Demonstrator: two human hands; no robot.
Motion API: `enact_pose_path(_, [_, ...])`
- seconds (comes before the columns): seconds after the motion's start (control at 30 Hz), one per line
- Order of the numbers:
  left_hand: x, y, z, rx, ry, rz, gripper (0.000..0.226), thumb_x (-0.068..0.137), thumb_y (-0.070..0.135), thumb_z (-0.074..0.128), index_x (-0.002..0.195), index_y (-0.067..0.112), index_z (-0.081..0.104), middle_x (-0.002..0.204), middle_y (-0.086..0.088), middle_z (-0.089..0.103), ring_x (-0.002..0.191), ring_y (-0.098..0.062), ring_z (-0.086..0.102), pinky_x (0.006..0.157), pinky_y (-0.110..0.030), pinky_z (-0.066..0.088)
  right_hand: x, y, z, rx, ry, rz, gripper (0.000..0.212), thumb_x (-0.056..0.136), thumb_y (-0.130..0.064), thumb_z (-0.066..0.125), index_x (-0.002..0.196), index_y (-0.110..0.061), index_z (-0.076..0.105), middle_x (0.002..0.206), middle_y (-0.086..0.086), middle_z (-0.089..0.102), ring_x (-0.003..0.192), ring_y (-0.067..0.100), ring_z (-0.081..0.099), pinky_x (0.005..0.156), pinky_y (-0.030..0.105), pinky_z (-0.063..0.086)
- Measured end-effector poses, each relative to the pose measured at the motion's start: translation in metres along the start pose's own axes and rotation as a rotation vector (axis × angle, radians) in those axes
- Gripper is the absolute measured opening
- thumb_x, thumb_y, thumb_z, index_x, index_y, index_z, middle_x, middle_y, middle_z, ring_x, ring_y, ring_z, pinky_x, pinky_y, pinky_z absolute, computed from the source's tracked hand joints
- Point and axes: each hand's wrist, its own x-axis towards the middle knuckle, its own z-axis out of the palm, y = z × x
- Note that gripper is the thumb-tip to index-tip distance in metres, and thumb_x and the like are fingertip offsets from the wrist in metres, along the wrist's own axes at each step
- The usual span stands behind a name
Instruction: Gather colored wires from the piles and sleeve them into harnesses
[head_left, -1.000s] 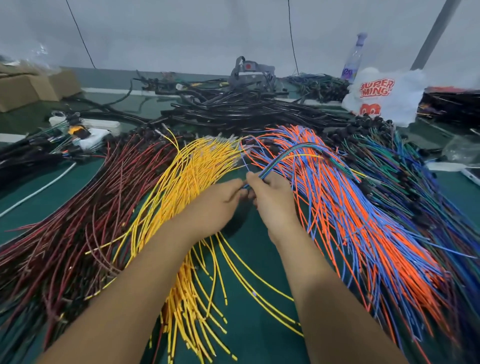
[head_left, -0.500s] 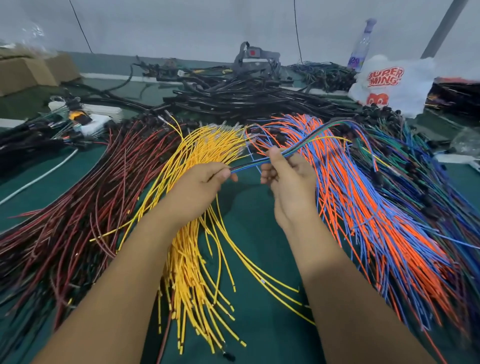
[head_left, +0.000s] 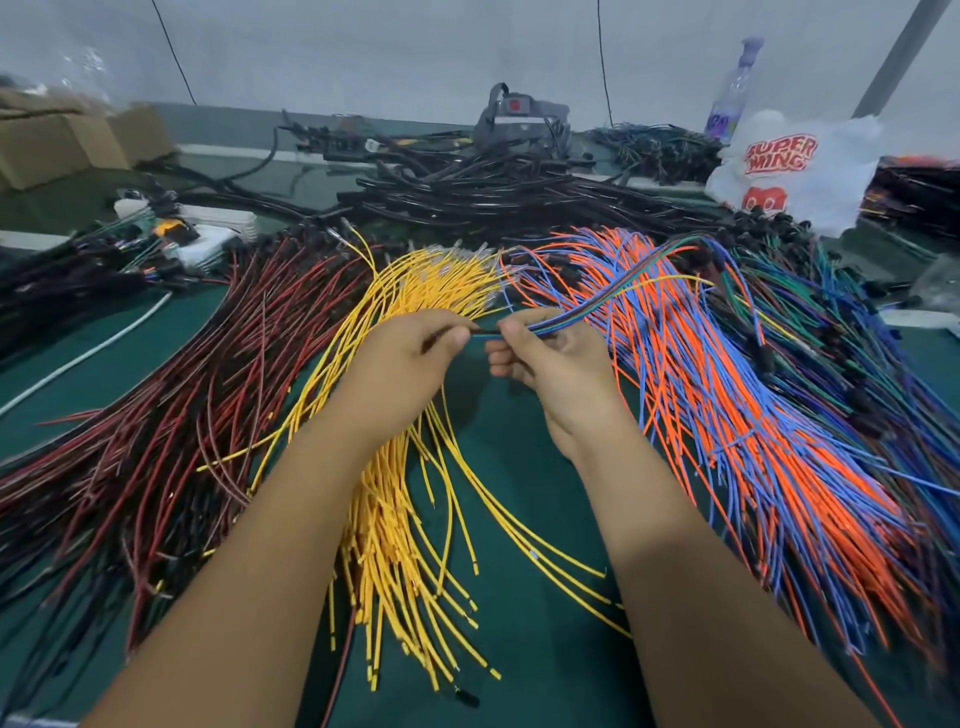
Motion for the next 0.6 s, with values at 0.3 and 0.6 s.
enact_pose_path(0.3, [0.01,-0.014,-0.026,-0.787,0.302,-0.416,0.024,0.099,0.023,0.046,0.1,0.017,0.069,0.077,0.003,0.066,0.074,-0.012,0.065,0.07,-0.029,0.056,-0.001,-0.005,0.003,0.115,0.055,-0.082,0.013,0.093,0.0,0.059,0.083,-0.006,0.064,0.064,0.006,0.066,0.057,0.014,0.064,0.057,0.021,0.053])
enact_pose_path(0.6, [0.013,0.005,-0.007,-1.008,0.053,-0.413,0.058,0.099,0.056,0.017,0.126,0.021,0.056,0.116,-0.008,0.069,0.114,-0.024,0.062,0.098,-0.049,0.043,-0.011,-0.004,0.02,0.085,-0.104,-0.053,0.009,0.092,-0.002,0.06,0.086,-0.008,0.064,0.069,0.008,0.067,0.059,0.013,0.064,0.06,0.023,0.055])
